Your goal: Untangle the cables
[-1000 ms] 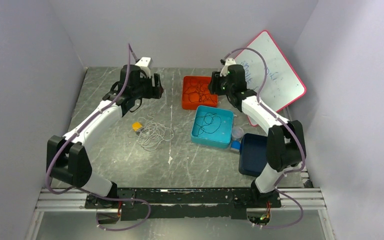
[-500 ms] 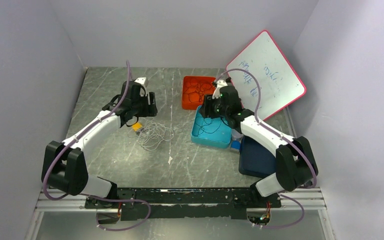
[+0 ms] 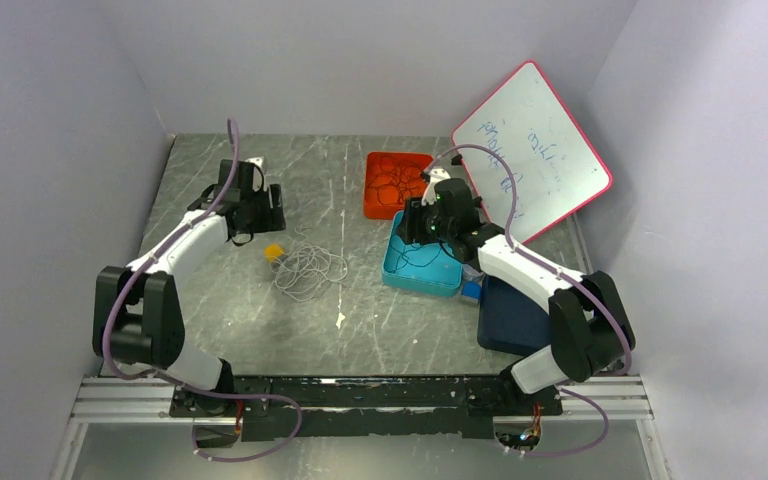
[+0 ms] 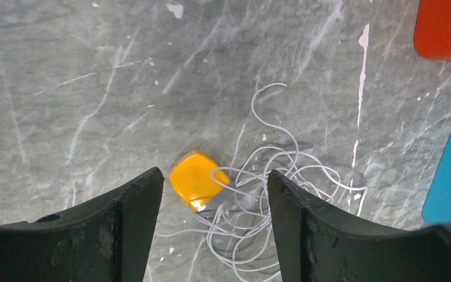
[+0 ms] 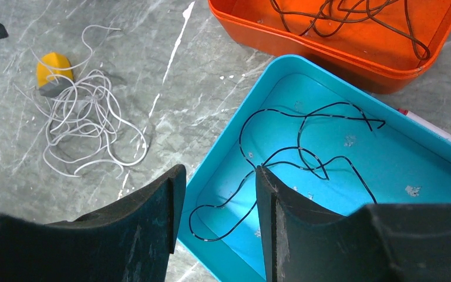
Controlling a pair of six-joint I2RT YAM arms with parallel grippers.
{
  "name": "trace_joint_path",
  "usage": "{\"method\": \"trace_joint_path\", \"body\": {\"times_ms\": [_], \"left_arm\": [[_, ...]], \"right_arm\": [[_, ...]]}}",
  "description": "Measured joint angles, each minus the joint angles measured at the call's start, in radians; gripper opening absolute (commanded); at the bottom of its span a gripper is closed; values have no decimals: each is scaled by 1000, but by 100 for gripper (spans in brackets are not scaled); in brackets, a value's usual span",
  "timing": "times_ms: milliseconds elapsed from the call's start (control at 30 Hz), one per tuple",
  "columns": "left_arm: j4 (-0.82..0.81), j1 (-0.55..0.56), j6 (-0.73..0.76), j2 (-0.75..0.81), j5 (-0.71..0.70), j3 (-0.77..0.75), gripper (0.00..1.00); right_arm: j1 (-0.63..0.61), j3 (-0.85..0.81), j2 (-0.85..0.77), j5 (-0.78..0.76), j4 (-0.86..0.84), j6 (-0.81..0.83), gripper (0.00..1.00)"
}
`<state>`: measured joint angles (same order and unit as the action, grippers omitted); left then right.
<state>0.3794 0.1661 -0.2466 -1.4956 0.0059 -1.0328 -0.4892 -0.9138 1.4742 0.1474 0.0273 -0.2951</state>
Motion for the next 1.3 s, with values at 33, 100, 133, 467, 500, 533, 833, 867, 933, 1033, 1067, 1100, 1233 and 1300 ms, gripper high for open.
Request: {"method": "trace_joint_path", "body": {"times_ms": [33, 100, 133, 467, 500, 533, 833, 867, 933, 1033, 1067, 1100, 1233, 1300], "left_arm": [[-1, 0, 5, -13, 11, -2, 70], [-1, 0, 18, -36, 33, -6, 69], [-3, 0, 24, -48, 45, -9, 67], [10, 0, 76, -168, 74, -87, 59], [11, 0, 79, -177, 74, -90, 58], [13, 0, 80, -185, 74, -92, 57], [36, 0, 103, -216, 103, -93, 53], [37, -1, 105, -216, 106, -92, 51], [38, -1, 109, -216, 109, -92, 47], [38, -1, 114, -222, 111, -93, 44], [39, -1, 117, -225, 112, -93, 44], [40, -1, 119, -231, 112, -93, 44], [48, -1, 120, -239, 114, -93, 45], [47, -1, 120, -234, 114, -93, 47]], "right_arm": [[0, 0, 2, 1, 0, 1, 51], [0, 0, 4, 2, 0, 1, 51], [0, 0, 4, 2, 0, 1, 51], [0, 14, 4, 2, -1, 0, 51], [0, 16, 4, 2, -1, 0, 51], [0, 17, 4, 2, -2, 0, 51], [0, 20, 4, 5, -8, 0, 51], [0, 20, 4, 6, -8, 0, 51], [0, 20, 4, 11, -9, 0, 51], [0, 21, 4, 15, -11, -1, 51], [0, 21, 4, 15, -13, -1, 51], [0, 21, 4, 17, -16, -3, 51], [0, 21, 5, 18, -18, -5, 51], [0, 23, 6, 18, -19, -5, 51]]}}
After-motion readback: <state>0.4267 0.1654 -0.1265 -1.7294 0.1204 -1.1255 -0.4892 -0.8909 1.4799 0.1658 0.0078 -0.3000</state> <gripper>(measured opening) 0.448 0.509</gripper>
